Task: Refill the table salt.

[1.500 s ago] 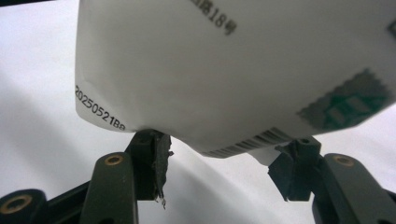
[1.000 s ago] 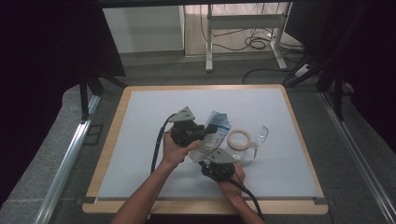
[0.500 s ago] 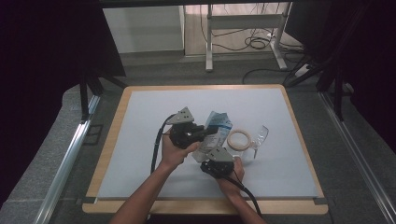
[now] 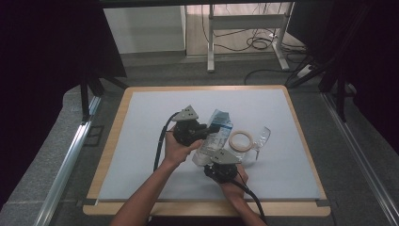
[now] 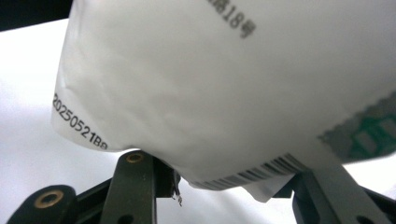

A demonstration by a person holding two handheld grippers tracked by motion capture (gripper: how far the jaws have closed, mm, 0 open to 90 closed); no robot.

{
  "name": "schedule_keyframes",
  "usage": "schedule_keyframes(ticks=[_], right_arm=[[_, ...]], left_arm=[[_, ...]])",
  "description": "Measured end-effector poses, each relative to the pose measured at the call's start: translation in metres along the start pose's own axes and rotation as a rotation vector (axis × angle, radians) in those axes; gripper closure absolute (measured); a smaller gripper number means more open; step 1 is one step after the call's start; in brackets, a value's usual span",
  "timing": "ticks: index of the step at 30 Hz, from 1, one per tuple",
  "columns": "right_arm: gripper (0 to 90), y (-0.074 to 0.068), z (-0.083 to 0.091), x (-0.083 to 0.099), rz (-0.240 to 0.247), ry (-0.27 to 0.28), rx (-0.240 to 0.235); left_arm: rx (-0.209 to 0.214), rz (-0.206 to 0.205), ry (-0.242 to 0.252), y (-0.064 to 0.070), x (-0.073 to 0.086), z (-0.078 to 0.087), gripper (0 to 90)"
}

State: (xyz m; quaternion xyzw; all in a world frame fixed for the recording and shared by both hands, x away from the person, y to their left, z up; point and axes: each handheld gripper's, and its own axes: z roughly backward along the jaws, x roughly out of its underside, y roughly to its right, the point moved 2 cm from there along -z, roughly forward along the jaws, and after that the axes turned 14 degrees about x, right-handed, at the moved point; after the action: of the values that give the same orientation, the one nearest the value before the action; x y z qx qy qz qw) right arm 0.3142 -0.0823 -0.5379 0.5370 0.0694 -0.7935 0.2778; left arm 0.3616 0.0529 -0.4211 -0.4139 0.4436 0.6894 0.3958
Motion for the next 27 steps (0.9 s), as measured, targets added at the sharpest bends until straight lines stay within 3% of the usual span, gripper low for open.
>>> schedule_keyframes(ticks=[13,27], right_arm=[[57.1,0.001,0.005,0.0,-0.046,-0.011,-0.006],[57.0,0.001,0.008,-0.003,-0.06,-0.02,-0.006]], left_arm=[[0.024,-0.005,-0.06,-0.007,-0.007,-0.017,89.6],[0.043,0.001,-0.112,-0.011,-0.013,-0.03,89.6]])
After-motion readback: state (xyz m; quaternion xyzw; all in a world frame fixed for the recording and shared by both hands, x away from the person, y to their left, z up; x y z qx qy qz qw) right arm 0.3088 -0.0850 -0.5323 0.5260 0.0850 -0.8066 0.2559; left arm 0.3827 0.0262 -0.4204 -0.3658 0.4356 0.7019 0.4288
